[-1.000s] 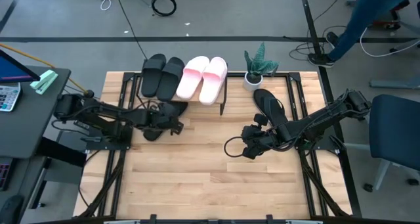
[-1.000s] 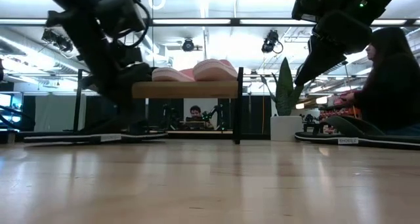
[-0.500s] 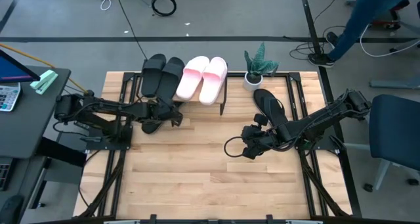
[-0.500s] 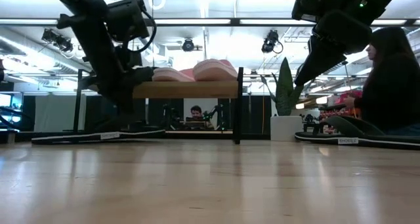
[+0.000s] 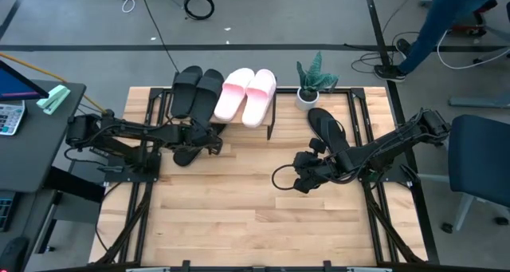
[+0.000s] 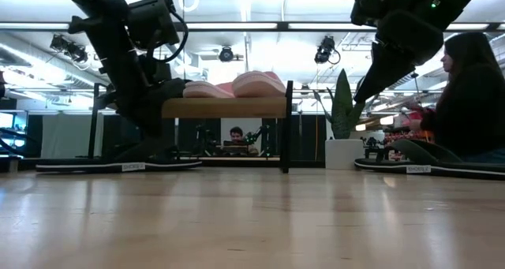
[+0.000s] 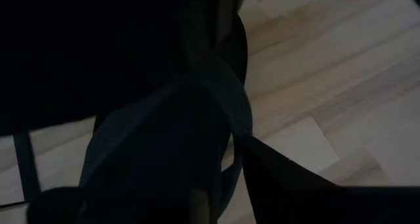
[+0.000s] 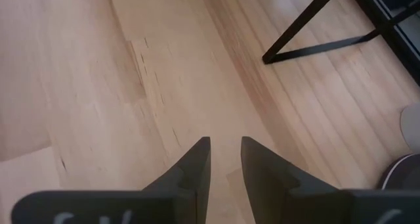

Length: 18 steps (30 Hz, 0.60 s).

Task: Pick and place slides into the shelf
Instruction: Put the left black slipper under the shelf

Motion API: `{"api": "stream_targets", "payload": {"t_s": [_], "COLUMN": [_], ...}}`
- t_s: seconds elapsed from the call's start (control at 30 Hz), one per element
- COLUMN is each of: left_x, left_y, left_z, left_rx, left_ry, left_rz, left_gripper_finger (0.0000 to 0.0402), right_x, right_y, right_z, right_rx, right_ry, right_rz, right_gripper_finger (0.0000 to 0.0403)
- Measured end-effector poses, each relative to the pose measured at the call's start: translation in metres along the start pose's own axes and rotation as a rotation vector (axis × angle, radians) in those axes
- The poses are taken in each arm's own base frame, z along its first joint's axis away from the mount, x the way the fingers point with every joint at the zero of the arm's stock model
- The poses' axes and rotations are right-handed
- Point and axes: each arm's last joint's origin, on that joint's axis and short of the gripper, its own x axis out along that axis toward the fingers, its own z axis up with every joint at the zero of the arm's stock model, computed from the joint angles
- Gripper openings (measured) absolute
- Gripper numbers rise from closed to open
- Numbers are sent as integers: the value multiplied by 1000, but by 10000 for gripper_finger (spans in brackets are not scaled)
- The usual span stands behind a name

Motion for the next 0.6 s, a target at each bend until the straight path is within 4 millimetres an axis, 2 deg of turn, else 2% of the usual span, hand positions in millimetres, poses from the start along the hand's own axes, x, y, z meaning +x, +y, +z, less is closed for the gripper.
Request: {"api": "stream_targets", "payload": {"t_s": [0.23,0.47,0.6], "left_x": [-2,-23,-43], "left_y": [-2,-19,-26], "left_z": [3,13,10], "left_rx": [31,66,161], "left_ry": [-4,-11,35], "left_rz": [-5,-49,-37], "left_gripper_finger": [96,57,29], "right_x": [0,0,0], "right_y": [0,0,0], "right_z": [0,0,0], "right_rx": [-1,-2,-1], "right_ry": [0,0,0], "right_rz": [0,0,0], "right_gripper_finger": [91,91,91]}}
